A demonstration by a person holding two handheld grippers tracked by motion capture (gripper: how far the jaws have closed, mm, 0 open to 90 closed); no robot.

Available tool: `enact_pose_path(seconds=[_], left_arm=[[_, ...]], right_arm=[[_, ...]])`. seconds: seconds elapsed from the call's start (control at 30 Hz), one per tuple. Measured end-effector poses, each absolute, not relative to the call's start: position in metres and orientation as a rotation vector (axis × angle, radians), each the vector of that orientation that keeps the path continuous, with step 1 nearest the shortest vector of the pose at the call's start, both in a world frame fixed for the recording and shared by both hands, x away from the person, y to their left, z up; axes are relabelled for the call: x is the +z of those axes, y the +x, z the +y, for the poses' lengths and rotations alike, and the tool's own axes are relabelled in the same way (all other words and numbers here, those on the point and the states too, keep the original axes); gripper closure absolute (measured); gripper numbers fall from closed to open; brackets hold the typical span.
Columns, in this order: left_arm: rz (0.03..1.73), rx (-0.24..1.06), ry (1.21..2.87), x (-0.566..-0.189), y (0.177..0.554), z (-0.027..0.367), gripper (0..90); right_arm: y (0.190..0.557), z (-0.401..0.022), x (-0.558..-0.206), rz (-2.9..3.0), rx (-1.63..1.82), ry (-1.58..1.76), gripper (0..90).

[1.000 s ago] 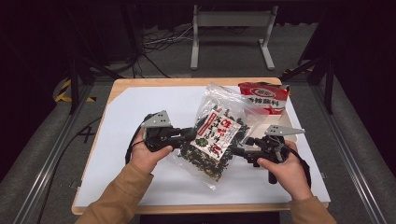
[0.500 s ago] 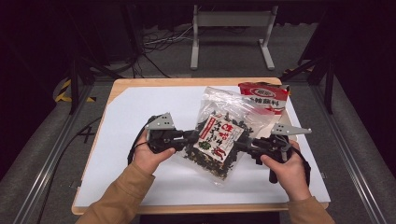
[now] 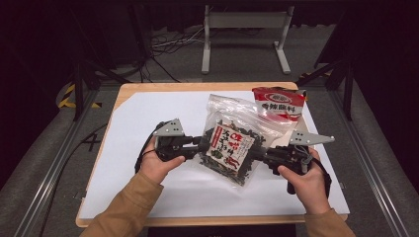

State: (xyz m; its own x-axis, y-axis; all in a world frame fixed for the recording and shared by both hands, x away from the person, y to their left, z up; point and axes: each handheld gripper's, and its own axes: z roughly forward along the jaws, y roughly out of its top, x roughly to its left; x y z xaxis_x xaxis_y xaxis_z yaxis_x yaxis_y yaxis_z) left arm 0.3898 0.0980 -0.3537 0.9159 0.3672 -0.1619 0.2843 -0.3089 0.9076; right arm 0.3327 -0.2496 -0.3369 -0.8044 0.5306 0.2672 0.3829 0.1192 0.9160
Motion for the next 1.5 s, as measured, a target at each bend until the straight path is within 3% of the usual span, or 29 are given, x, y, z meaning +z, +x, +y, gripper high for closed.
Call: enact_pose_path(seconds=[0.47, 1.5], left_arm=[[0.499, 0.08, 1.923, -0.355, 0.397, 0.11, 42.8], [0.639, 0.123, 1.917, -0.359, 0.411, 0.158, 38.3]], right_arm=[[0.33, -0.262, -0.31, 2.257, 1.708, 0.861, 78.7], [0.333, -0.3, -0.25, 2.203, 1.514, 0.8, 78.6]])
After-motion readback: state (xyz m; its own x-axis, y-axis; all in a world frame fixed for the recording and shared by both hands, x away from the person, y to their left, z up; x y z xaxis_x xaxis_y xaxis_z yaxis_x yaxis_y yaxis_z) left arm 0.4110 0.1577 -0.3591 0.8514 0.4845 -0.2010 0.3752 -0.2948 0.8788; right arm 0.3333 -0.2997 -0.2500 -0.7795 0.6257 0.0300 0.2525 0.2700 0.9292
